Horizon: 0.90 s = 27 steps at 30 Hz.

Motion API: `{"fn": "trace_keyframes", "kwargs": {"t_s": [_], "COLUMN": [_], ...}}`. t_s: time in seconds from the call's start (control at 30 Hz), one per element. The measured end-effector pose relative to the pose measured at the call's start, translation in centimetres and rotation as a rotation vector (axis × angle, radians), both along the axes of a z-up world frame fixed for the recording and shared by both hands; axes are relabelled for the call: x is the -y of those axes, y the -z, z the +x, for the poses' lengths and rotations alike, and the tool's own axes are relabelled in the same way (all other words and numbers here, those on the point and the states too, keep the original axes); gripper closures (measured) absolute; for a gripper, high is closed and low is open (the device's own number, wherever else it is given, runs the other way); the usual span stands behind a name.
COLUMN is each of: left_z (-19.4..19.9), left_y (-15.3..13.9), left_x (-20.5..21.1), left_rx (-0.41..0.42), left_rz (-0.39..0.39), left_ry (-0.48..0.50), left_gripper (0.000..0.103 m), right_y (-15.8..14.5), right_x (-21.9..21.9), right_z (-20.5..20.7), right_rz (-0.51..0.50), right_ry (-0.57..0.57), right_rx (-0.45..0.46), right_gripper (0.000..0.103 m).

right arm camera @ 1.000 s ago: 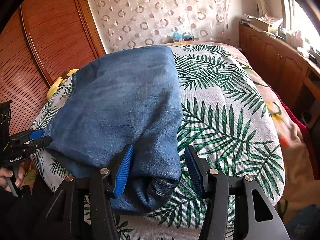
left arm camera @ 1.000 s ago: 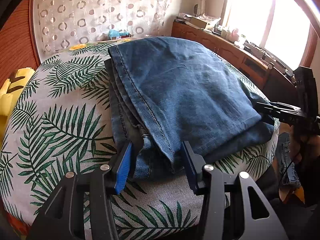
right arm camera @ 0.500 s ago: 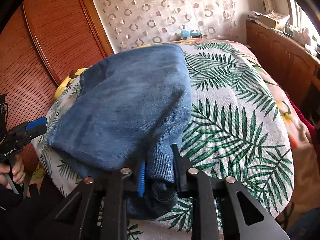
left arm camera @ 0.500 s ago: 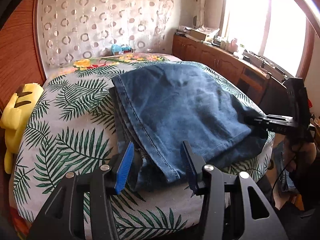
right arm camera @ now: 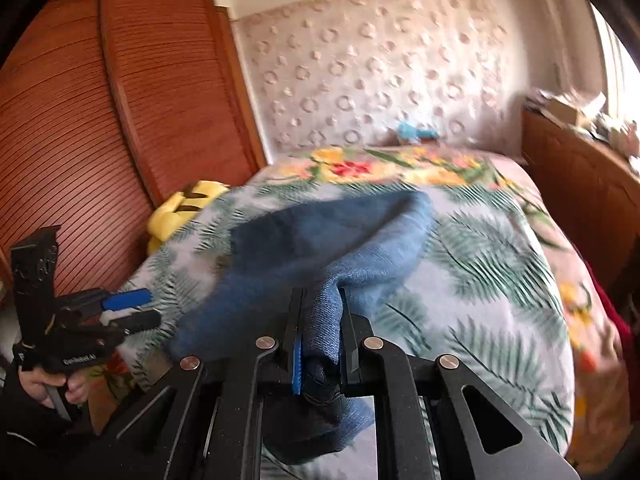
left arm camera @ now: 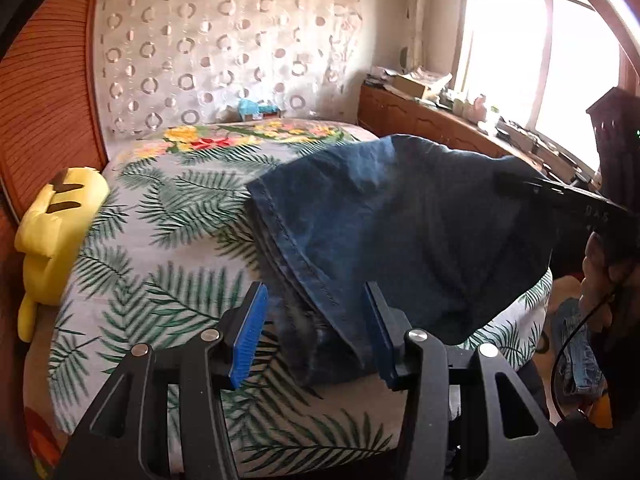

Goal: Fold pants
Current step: 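Grasp the folded jeans edge with the right gripper and lift it, then carry the folded jeans with the right gripper toward the yellow plush toy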

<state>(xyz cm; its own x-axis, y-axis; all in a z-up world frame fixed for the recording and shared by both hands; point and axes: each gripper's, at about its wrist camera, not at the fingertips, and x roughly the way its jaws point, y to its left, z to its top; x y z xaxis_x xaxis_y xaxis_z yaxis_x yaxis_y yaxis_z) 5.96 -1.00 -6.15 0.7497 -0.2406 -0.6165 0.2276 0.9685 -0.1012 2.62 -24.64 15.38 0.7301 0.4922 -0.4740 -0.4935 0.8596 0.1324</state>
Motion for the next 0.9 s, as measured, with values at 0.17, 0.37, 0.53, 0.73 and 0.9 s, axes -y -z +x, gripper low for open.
{"fn": "trace_keyframes", "kwargs": {"t_s": [0.17, 0.37, 0.53, 0.73, 0.9], "left_z": [-1.0, -1.8, -2.3, -2.0, -1.9], "left_y": [-0.9, -1.4, -1.4, -1.2, -1.2], "left_x": [-2.9, -6.2, -8.2, -9.1, -8.8], "left_rx": [0.03, 0.05, 0.062, 0.062, 0.067], "left_rz": [-0.014, -0.025, -0.035, -0.039, -0.043], "left_ry": [-0.062, -0.138, -0.182, -0.204, -0.195], "left_gripper": [0.053, 0.053, 0.053, 0.053, 0.053], "right_y": [-0.3, 2.8, 6.4, 6.8, 4.5], "right_x": [-5.8, -13.4, -17.8, -18.4, -16.3], "right_z": [-0.1, -0.6, -1.4, -0.7, -0.7], "right_rz": [-0.034, -0.107, -0.17, -0.168, -0.169], "right_ry": [-0.128, -0.291, -0.42, -0.419, -0.405], "right_rx": [0.023, -0.044, -0.155, -0.189, -0.159], "right_gripper": [0.091, 0.092, 0.092, 0.092, 0.081]}}
